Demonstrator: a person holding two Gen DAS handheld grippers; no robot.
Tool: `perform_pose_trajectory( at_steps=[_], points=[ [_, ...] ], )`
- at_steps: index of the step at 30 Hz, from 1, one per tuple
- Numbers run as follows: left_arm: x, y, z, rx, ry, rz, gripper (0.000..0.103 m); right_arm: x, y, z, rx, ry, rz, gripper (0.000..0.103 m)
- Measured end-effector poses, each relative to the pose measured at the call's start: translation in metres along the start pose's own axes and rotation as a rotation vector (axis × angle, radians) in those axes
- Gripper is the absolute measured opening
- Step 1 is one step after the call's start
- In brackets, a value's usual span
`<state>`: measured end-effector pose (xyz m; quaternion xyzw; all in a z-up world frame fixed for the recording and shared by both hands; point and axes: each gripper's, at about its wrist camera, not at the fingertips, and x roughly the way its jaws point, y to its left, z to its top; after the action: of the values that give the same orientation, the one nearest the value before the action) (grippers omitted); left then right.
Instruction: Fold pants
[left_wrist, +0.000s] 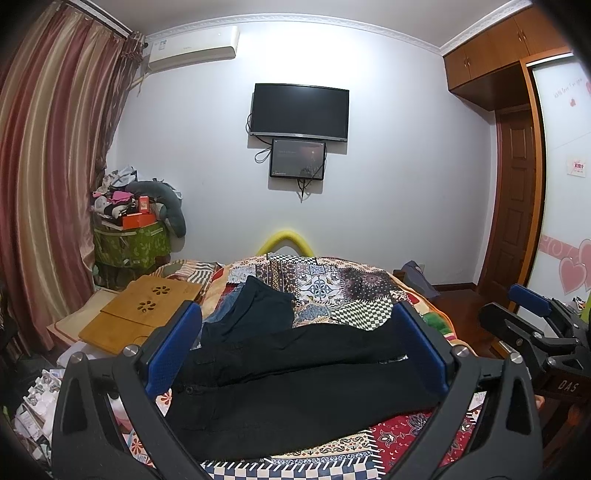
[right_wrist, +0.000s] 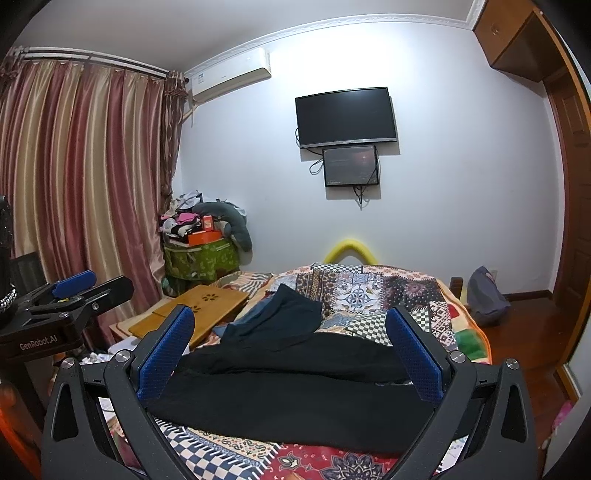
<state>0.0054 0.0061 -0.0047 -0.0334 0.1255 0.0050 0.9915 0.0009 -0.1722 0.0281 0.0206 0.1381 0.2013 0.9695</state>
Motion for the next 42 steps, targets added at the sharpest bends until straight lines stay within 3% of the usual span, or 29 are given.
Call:
perform_pose_trajectory(
  at_steps=[42],
  points=[
    [-0.003, -0.002, -0.001, -0.003, -0.005, 0.000, 0.103, 0.001, -0.009, -0.003, 0.006, 0.002, -0.015, 0.103]
  ],
)
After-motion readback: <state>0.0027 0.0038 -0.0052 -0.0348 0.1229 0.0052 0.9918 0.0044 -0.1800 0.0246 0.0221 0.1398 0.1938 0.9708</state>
